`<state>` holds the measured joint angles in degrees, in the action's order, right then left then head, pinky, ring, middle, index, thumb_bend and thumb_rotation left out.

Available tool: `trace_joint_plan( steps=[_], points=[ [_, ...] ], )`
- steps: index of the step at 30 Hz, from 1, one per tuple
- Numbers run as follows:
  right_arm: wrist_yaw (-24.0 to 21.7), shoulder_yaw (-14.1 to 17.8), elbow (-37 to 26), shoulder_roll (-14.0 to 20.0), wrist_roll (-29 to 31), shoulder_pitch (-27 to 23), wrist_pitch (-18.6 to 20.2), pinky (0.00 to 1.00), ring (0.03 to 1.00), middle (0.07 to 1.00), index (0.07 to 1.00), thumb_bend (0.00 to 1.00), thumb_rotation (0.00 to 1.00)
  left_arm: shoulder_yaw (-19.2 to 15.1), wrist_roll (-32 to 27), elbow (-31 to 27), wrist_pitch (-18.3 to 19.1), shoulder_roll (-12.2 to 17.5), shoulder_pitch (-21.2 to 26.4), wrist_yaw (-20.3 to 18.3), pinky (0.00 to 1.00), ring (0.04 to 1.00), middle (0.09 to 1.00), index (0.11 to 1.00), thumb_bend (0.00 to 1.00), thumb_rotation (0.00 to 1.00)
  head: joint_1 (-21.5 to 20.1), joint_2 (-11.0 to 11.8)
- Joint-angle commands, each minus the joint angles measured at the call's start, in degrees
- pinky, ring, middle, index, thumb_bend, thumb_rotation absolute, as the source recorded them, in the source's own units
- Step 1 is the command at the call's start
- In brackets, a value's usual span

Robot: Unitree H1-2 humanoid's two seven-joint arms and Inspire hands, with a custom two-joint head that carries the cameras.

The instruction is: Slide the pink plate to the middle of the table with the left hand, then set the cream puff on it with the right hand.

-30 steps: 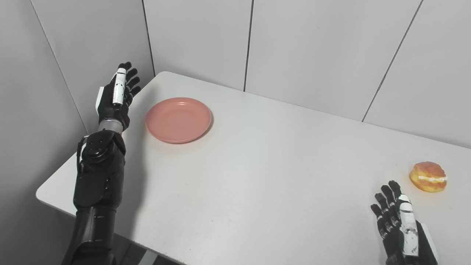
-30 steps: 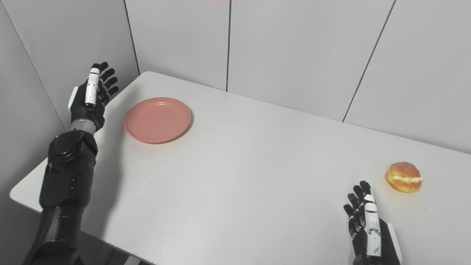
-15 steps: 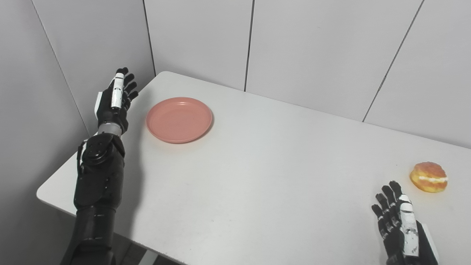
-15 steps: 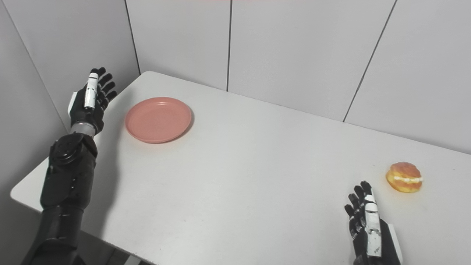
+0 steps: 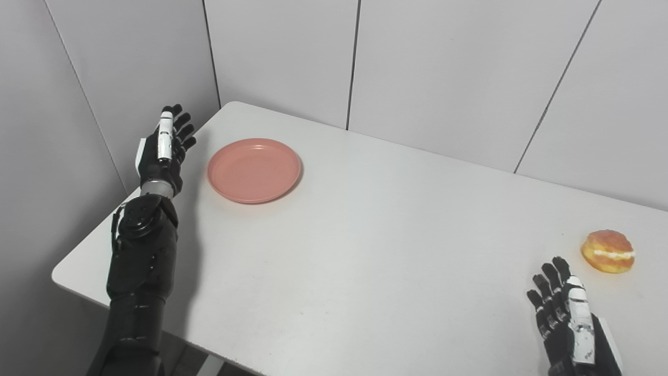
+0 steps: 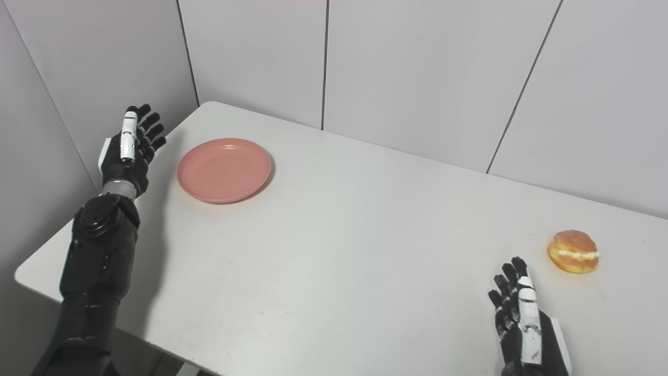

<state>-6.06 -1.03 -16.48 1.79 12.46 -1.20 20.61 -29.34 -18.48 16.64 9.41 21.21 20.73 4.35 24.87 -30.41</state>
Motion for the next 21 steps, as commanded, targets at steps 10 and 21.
trace_joint_plan(
  steps=[10, 21],
  points=[
    [0.05, 0.16, -1.54, -0.33, 0.12, -1.24, -1.07, 1.00, 1.000, 1.000, 1.000, 0.10, 1.00, 0.39, 0.15, 2.60, -4.23, 1.81, 2.00, -0.09, 0.92, 0.908, 0.907, 0.883, 0.32, 0.93, -0.11, -0.06],
    [-0.34, 0.12, -1.15, -0.17, 0.10, -1.17, -1.97, 1.00, 1.000, 1.000, 1.000, 0.09, 1.00, 0.21, -0.19, 7.11, -5.76, 1.77, 3.16, 0.28, 0.89, 0.891, 0.893, 0.878, 0.29, 0.84, -0.06, -0.19]
  ],
)
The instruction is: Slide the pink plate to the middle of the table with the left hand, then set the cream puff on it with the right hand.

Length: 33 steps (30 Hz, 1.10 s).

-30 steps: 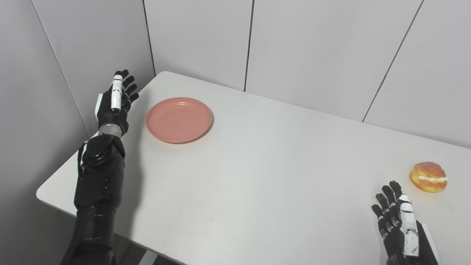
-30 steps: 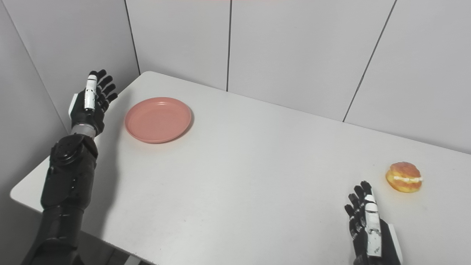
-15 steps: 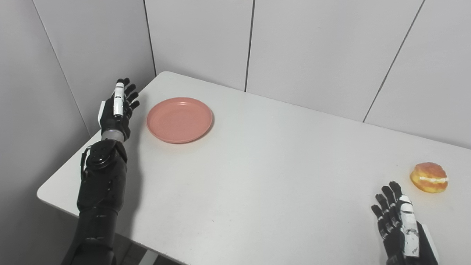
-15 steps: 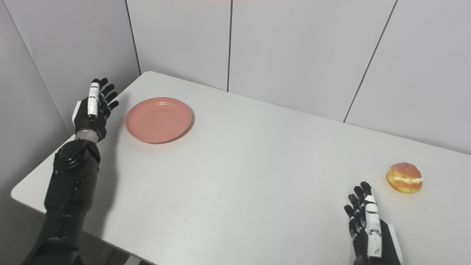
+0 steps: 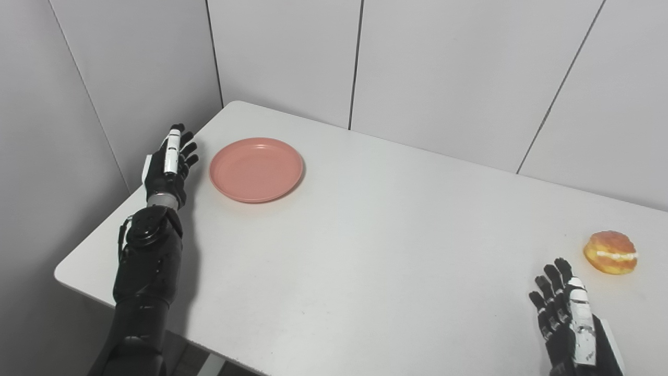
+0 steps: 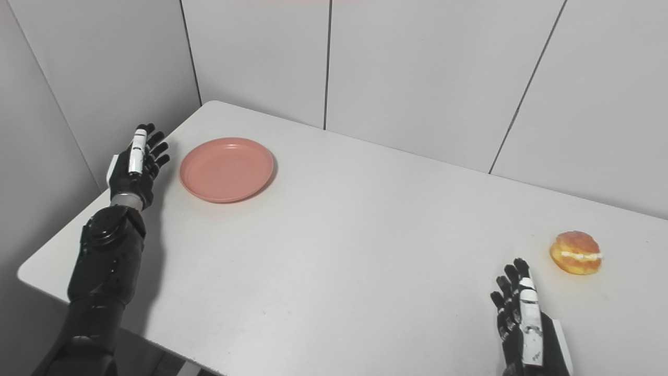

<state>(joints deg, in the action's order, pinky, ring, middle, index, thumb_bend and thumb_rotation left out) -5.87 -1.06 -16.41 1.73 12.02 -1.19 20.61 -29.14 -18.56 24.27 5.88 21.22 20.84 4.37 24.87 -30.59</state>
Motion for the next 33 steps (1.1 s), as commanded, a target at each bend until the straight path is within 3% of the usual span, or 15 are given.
trace_joint_plan(
  steps=[1, 3, 4, 6, 11, 13, 17, 22, 27, 33],
  points=[
    [-0.57, 0.16, -1.20, -0.10, 0.56, -1.17, -2.02, 1.00, 1.000, 1.000, 1.000, 0.09, 1.00, 0.01, -0.11, -0.31, -2.35, 1.73, 3.12, 0.31, 0.89, 0.887, 0.891, 0.877, 0.29, 0.84, -0.12, -0.10],
    [-0.68, 0.14, -1.14, -0.03, 0.55, -1.16, -2.09, 1.00, 1.000, 1.000, 1.000, 0.09, 1.00, -0.08, -0.29, 0.49, -2.77, 1.61, 3.46, 0.30, 0.88, 0.880, 0.885, 0.873, 0.29, 0.82, -0.12, -0.10],
    [-0.61, 0.14, -1.19, -0.04, 0.47, -1.16, -1.95, 1.00, 1.000, 1.000, 1.000, 0.10, 1.00, -0.11, -0.37, 1.08, -3.01, 1.51, 3.74, 0.36, 0.87, 0.871, 0.873, 0.860, 0.28, 0.71, -0.12, -0.10],
    [-0.24, 0.11, -1.44, -0.15, 0.11, -1.14, -1.61, 1.00, 1.000, 1.000, 1.000, 0.10, 1.00, 0.16, -0.55, 2.65, -3.57, 1.66, 4.19, -0.47, 0.88, 0.872, 0.874, 0.858, 0.28, 0.70, -0.19, -0.13],
    [-0.11, 0.11, -1.45, -0.17, -0.06, -1.09, -1.64, 1.00, 1.000, 1.000, 1.000, 0.10, 1.00, 0.09, -2.42, 6.10, -3.80, 1.59, 5.45, -1.88, 0.93, 0.900, 0.899, 0.873, 0.29, 0.75, -0.33, -0.15],
    [-0.13, 0.10, -1.61, -0.10, -0.02, -1.08, -1.40, 1.00, 1.000, 1.000, 1.000, 0.11, 1.00, 0.40, -2.90, 6.79, -3.25, 1.57, 5.77, -2.33, 0.94, 0.917, 0.913, 0.894, 0.30, 0.87, -0.33, -0.19],
    [-0.18, 0.24, -1.71, -0.22, 0.41, -1.07, -1.22, 1.00, 1.000, 1.000, 1.000, 0.10, 1.00, 0.41, -5.82, 7.91, -1.66, 1.43, 6.26, -5.09, 0.95, 0.944, 0.944, 0.924, 0.34, 0.94, -0.31, -0.27],
    [-0.44, 0.07, -1.72, -0.05, 0.40, -1.13, -1.32, 1.00, 1.000, 1.000, 1.000, 0.10, 1.00, 2.11, -4.44, 10.42, -2.91, 1.70, 7.11, -5.70, 0.95, 0.934, 0.938, 0.921, 0.34, 0.96, -0.44, -0.48],
    [0.25, -0.05, -2.16, -0.36, -0.32, -0.97, -0.98, 1.00, 1.000, 1.000, 1.000, 0.10, 1.00, 4.00, -2.41, 11.95, -3.60, 1.29, 8.40, -3.80, 0.91, 0.903, 0.901, 0.890, 0.35, 0.99, -0.54, -0.57],
    [0.38, -0.10, -2.10, -0.24, -0.46, -0.87, -1.20, 1.00, 1.000, 1.000, 1.000, 0.12, 1.00, 3.95, -4.60, 11.83, -2.32, 0.00, 9.28, -4.91, 0.91, 0.907, 0.907, 0.885, 0.31, 0.99, -0.65, -0.72]
  ],
)
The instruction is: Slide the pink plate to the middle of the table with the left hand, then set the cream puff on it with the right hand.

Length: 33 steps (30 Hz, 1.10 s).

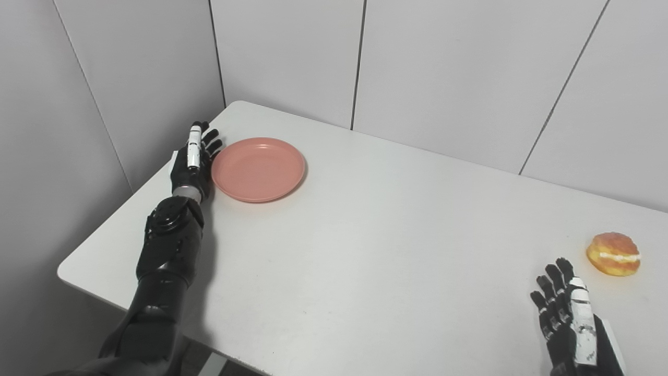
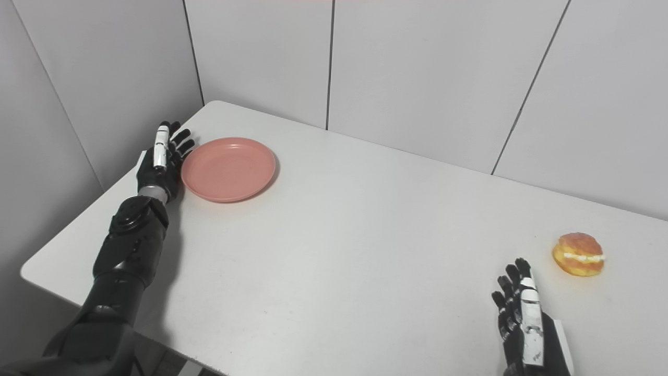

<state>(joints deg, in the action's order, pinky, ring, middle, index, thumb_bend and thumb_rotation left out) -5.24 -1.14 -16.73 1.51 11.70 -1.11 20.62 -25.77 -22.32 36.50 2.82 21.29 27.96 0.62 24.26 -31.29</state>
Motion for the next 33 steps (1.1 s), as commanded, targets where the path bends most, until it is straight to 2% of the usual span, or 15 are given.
trace_joint_plan(
  steps=[1, 4, 9, 15, 20, 25, 27, 31, 33],
  points=[
    [-0.33, 0.04, -1.67, -0.05, 0.07, -0.96, -1.41, 1.00, 1.000, 1.000, 1.000, 0.12, 1.00, 1.06, -0.68, -0.34, 0.82, -0.12, 2.18, -1.69, 0.91, 0.908, 0.907, 0.884, 0.31, 1.00, -0.04, -0.01],
    [-0.68, 0.07, -1.36, 0.02, 0.51, -1.04, -1.81, 1.00, 1.000, 1.000, 1.000, 0.10, 1.00, 2.13, -0.52, -0.28, 0.81, -0.22, 2.17, -3.33, 0.92, 0.921, 0.923, 0.899, 0.34, 1.00, -0.19, -0.18],
    [-0.15, -0.03, -1.92, -0.22, -0.04, -0.98, -1.07, 1.00, 1.000, 1.000, 1.000, 0.12, 1.00, 3.29, -0.28, -0.53, 1.18, -0.58, 2.04, -3.93, 0.90, 0.904, 0.909, 0.887, 0.37, 0.98, -0.37, -0.29],
    [0.22, -0.11, -2.36, -0.41, 0.07, -0.95, -0.44, 1.00, 1.000, 1.000, 1.000, 0.12, 1.00, 3.10, -1.49, -3.04, 3.77, -2.39, 1.48, -3.46, 0.90, 0.896, 0.898, 0.877, 0.35, 0.91, -0.90, -0.70],
    [0.12, -0.25, -2.17, -0.39, 0.40, -1.07, -0.61, 1.00, 1.000, 1.000, 1.000, 0.12, 1.00, 4.55, -0.86, -3.50, 5.00, -2.60, 1.24, -4.20, 0.91, 0.903, 0.906, 0.884, 0.34, 1.00, -1.10, -0.86],
    [0.20, -0.22, -2.16, -0.55, 0.68, -1.13, -0.42, 1.00, 1.000, 1.000, 1.000, 0.12, 1.00, 4.98, -1.47, -4.71, 6.02, -3.77, 0.92, -4.06, 0.88, 0.885, 0.889, 0.869, 0.34, 0.95, -1.27, -1.09],
    [0.09, -0.31, -2.16, -0.53, 0.75, -1.13, -0.44, 1.00, 1.000, 1.000, 1.000, 0.12, 1.00, 5.29, -1.54, -4.97, 6.26, -4.07, 0.81, -4.68, 0.90, 0.901, 0.905, 0.887, 0.33, 0.98, -1.43, -1.14],
    [0.05, -0.58, -2.05, -0.52, 0.50, -1.12, -0.72, 1.00, 1.000, 1.000, 1.000, 0.12, 1.00, 6.00, -1.17, -5.30, 6.14, -5.04, 0.92, -4.80, 0.91, 0.905, 0.905, 0.882, 0.35, 0.95, -1.84, -1.25],
    [0.15, -0.65, -2.01, -0.70, 0.44, -1.10, -1.09, 1.00, 1.000, 1.000, 1.000, 0.12, 1.00, 6.50, -1.05, -5.74, 6.48, -5.73, 1.02, -4.76, 0.91, 0.901, 0.901, 0.874, 0.35, 0.96, -2.10, -1.31]
  ],
)
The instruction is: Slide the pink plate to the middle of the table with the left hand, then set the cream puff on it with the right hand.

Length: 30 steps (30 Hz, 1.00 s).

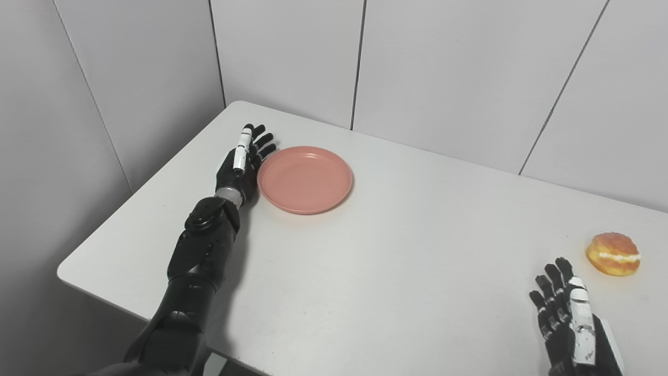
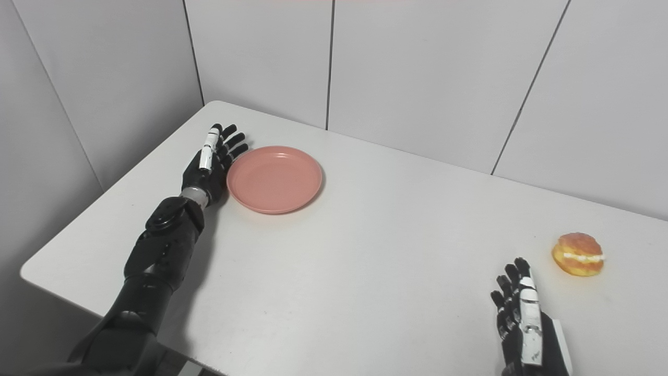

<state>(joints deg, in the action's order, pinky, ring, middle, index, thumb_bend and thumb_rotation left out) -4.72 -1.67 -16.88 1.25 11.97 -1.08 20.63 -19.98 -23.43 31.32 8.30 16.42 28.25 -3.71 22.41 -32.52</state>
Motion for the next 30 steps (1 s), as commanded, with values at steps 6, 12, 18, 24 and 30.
trace_joint_plan(
  steps=[6, 12, 18, 24, 30],
  points=[
    [-0.26, -0.46, -1.69, -0.44, -0.69, -1.06, -1.78, 1.00, 1.000, 1.000, 1.000, 0.14, 1.00, 2.33, 0.65, -1.85, 1.88, -2.54, 0.79, -0.38, 0.93, 0.912, 0.913, 0.895, 0.36, 1.00, -1.04, -0.47],
    [-0.24, -0.64, -1.52, -0.46, -1.61, -1.13, -2.10, 1.00, 1.000, 1.000, 1.000, 0.14, 1.00, 4.25, 2.36, -1.40, 1.58, -4.11, 1.23, 0.33, 0.92, 0.902, 0.900, 0.879, 0.34, 1.00, -1.59, -0.94],
    [0.28, -0.63, -1.61, -1.14, -1.81, -1.21, -1.92, 1.00, 1.000, 1.000, 1.000, 0.15, 1.00, 4.20, 1.76, -1.18, 2.25, -5.57, 1.31, -0.37, 0.92, 0.902, 0.901, 0.878, 0.33, 1.00, -2.42, -1.31],
    [0.58, -0.75, -1.89, -1.50, -2.53, -1.06, -1.82, 1.00, 1.000, 1.000, 1.000, 0.15, 1.00, 4.88, 1.75, -1.99, 2.68, -6.51, 0.83, -1.42, 0.94, 0.913, 0.912, 0.891, 0.33, 1.00, -3.42, -1.84],
    [0.98, -0.97, -2.12, -1.84, -3.25, -1.08, -1.54, 1.00, 1.000, 1.000, 1.000, 0.16, 1.00, 5.96, 1.90, -4.81, 3.95, -7.88, -0.31, -1.93, 0.93, 0.905, 0.903, 0.883, 0.33, 1.00, -4.71, -2.42]
  ],
)
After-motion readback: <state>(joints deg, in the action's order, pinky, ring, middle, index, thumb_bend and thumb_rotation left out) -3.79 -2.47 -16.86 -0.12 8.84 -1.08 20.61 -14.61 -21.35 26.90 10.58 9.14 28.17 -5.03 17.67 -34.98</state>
